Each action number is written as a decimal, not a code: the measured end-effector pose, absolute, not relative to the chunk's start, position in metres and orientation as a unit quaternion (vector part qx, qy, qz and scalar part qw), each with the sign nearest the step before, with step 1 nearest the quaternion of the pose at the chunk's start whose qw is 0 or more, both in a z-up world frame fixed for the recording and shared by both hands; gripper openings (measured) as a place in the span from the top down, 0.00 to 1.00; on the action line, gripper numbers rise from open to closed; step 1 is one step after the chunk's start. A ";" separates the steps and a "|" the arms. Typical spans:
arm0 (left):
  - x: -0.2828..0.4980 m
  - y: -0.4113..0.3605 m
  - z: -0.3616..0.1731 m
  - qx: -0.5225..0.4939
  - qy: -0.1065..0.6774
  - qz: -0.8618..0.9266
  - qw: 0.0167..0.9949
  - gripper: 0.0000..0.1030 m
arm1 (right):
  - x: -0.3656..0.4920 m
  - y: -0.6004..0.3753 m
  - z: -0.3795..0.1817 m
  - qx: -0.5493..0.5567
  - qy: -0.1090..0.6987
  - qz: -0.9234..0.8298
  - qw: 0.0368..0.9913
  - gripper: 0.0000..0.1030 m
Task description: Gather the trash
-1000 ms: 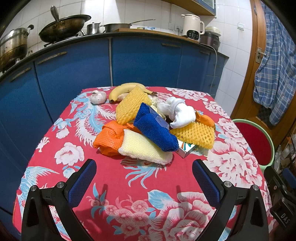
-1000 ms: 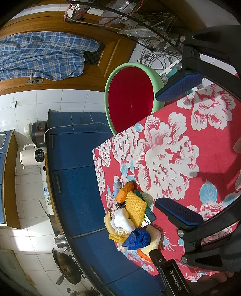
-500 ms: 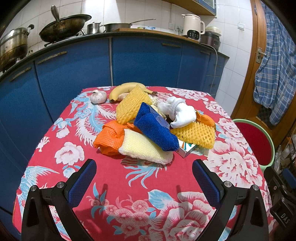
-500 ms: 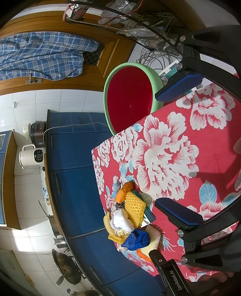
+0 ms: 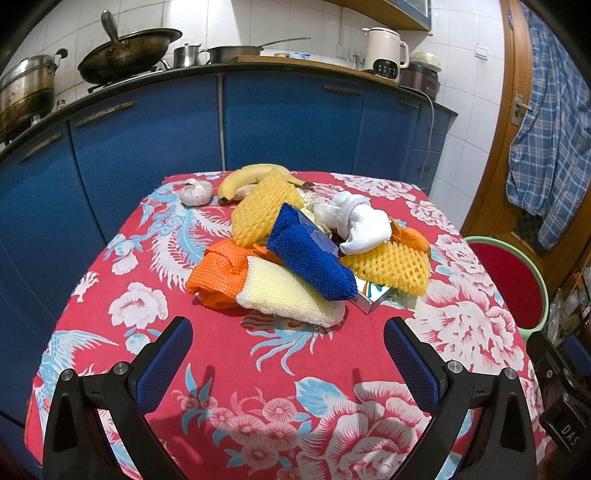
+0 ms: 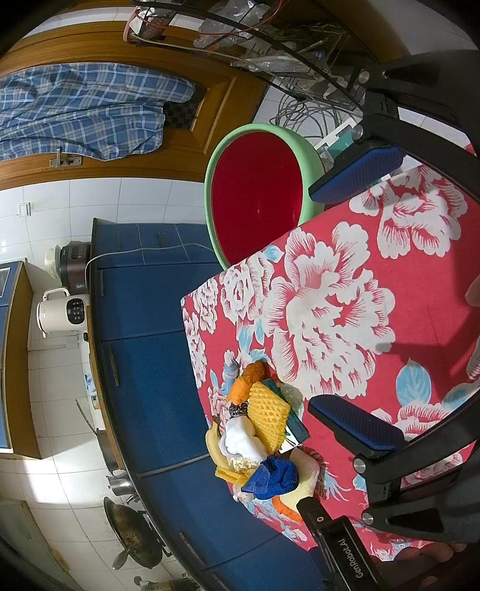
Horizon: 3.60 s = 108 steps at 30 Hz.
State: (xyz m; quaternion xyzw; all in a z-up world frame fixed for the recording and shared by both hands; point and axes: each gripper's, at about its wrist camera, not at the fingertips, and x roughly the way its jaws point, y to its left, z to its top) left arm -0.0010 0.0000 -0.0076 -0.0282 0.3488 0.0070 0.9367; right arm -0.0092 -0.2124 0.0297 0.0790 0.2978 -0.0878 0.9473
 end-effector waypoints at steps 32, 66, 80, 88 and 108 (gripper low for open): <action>0.057 0.033 0.006 -0.027 0.367 0.037 0.929 0.00 | 0.055 -0.199 0.036 0.074 0.343 -0.012 0.936 0.01; 0.161 0.050 -0.021 -0.097 0.437 -0.022 0.894 0.51 | 0.182 -0.183 0.008 0.098 0.433 0.084 0.892 0.38; 0.142 0.053 -0.002 -0.106 0.409 -0.043 0.906 0.71 | 0.188 -0.185 -0.010 0.126 0.462 0.100 0.872 0.68; 0.120 0.046 0.023 -0.101 0.378 -0.063 0.918 0.71 | 0.179 -0.185 0.003 0.111 0.430 0.101 0.890 0.87; 0.098 -0.019 0.052 -0.079 0.357 -0.137 0.921 0.71 | 0.120 -0.244 0.047 0.139 0.368 0.050 0.918 0.87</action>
